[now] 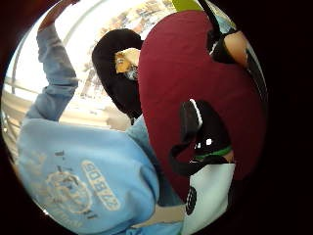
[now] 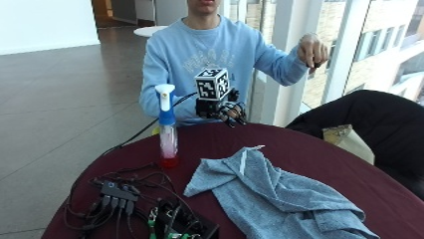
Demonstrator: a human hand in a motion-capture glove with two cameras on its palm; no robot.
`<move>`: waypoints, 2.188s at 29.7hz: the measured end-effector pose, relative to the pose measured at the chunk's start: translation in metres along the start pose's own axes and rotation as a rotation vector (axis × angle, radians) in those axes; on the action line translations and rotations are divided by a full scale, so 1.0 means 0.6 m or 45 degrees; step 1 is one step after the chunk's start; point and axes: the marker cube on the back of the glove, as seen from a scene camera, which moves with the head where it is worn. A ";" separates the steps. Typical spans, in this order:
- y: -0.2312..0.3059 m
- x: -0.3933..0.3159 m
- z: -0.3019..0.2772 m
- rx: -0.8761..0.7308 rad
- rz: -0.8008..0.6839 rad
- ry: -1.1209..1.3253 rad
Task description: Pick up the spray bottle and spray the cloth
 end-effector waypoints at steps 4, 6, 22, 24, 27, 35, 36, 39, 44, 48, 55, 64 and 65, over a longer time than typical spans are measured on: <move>-0.003 0.005 -0.001 -0.001 0.007 0.007; -0.004 0.008 -0.002 0.002 0.014 0.007; 0.006 0.015 -0.012 0.017 0.006 -0.005; 0.016 0.014 -0.013 0.017 0.011 -0.009; 0.040 0.012 -0.020 0.028 0.016 -0.023; 0.171 0.003 -0.052 0.266 0.078 -0.123; 0.188 0.008 -0.059 0.287 0.102 -0.131; 0.236 0.027 -0.081 0.336 0.208 -0.141; 0.291 0.079 -0.110 0.385 0.378 -0.188; 0.317 0.124 -0.121 0.472 0.462 -0.340; 0.329 0.190 -0.111 0.606 0.637 -0.684; 0.296 0.291 -0.091 0.795 0.818 -0.810; 0.291 0.298 -0.089 0.802 0.834 -0.850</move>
